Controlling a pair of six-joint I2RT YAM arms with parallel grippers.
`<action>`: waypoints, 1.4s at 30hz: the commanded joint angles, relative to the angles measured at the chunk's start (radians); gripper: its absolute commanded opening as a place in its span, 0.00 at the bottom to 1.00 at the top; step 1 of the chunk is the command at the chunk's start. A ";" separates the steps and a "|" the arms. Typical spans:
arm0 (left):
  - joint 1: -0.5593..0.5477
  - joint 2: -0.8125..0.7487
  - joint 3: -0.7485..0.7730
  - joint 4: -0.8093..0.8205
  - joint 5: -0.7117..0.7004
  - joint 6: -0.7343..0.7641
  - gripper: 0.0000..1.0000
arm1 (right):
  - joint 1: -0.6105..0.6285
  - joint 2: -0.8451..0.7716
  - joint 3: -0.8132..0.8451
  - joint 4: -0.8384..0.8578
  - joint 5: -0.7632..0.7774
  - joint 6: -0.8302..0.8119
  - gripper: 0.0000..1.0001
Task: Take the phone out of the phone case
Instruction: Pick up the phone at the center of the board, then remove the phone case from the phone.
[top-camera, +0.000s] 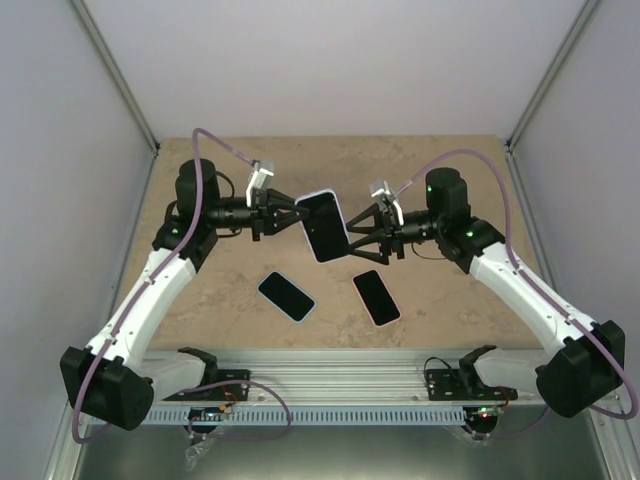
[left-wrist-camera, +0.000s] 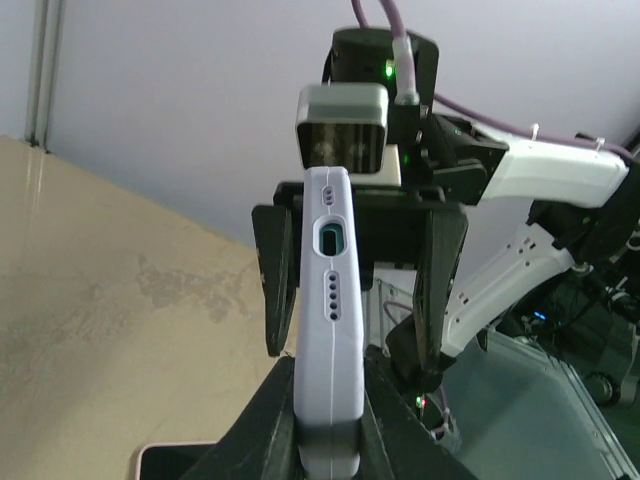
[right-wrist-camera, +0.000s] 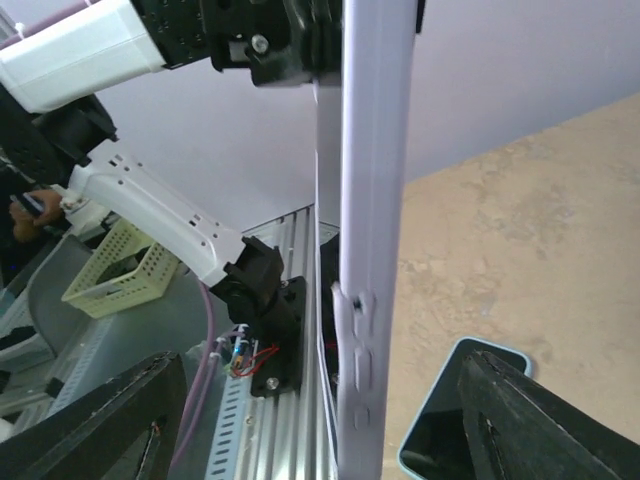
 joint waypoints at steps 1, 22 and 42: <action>-0.024 -0.018 0.026 -0.128 0.014 0.142 0.00 | 0.017 0.007 0.014 0.044 -0.051 0.025 0.74; -0.045 0.004 -0.029 0.130 -0.002 -0.092 0.00 | 0.045 0.043 0.061 0.007 0.036 -0.012 0.32; -0.045 0.191 0.464 -1.193 -0.249 1.062 0.82 | 0.084 0.137 0.248 -0.536 0.229 -0.530 0.01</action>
